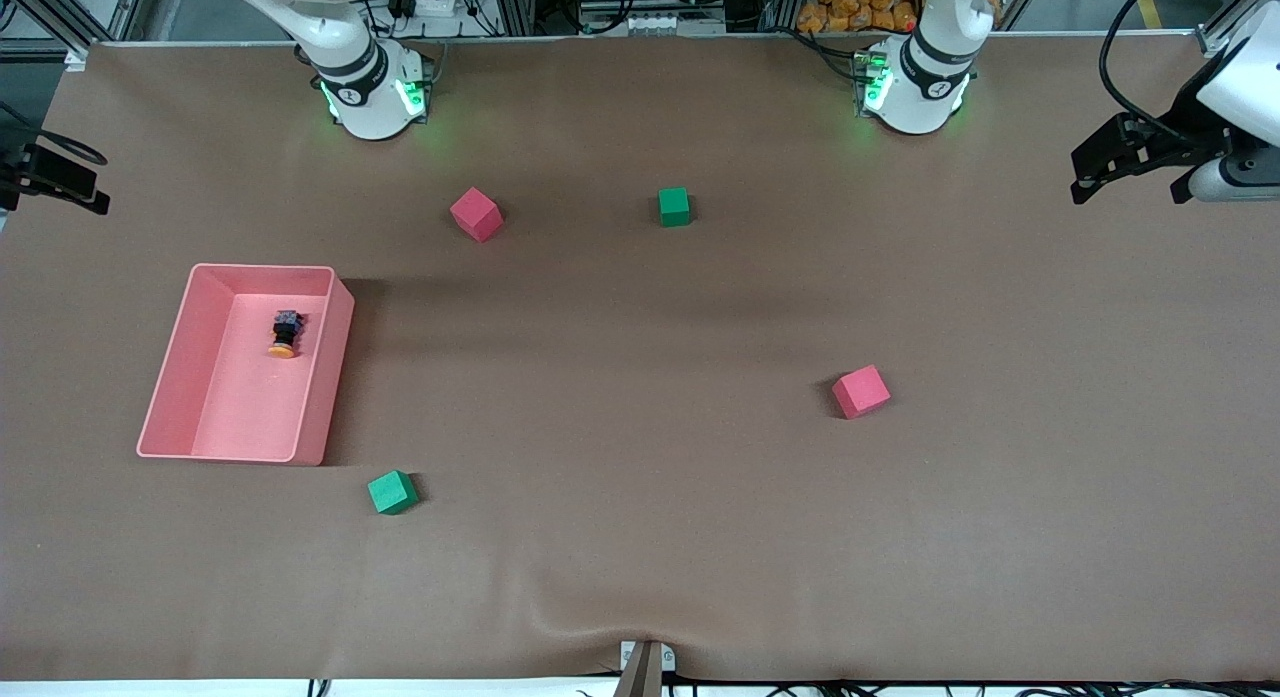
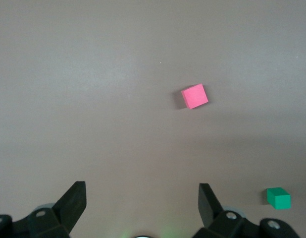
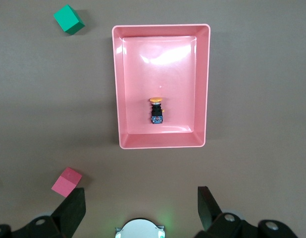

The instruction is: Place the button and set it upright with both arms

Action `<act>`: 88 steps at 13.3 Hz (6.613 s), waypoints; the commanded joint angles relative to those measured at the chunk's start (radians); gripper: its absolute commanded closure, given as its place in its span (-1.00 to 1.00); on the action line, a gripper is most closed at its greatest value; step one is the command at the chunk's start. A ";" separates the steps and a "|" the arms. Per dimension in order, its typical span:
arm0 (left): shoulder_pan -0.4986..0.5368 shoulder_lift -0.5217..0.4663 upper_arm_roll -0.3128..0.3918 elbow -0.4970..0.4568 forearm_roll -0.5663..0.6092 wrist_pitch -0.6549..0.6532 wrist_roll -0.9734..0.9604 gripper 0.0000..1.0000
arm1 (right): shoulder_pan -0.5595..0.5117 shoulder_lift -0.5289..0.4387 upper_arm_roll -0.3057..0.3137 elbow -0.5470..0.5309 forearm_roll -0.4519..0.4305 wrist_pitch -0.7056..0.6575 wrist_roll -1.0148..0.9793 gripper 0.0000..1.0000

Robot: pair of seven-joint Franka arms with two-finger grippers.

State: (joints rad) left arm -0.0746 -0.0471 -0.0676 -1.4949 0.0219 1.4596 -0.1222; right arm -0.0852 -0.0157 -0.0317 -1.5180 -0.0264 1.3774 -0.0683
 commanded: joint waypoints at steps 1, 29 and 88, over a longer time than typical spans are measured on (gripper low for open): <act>0.007 -0.004 -0.008 0.004 0.009 -0.005 0.010 -1.00 | -0.008 0.014 0.007 0.027 0.010 0.009 0.005 -1.00; 0.010 -0.007 0.002 -0.002 0.006 -0.019 0.010 -1.00 | -0.059 0.051 0.007 -0.703 -0.007 0.836 -0.007 -1.00; 0.010 0.003 0.000 -0.002 -0.004 -0.018 0.022 -1.00 | -0.162 0.284 0.012 -0.907 -0.003 1.227 -0.163 0.33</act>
State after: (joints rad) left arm -0.0690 -0.0454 -0.0650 -1.5050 0.0214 1.4505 -0.1175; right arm -0.2409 0.2702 -0.0325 -2.4085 -0.0277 2.6027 -0.2186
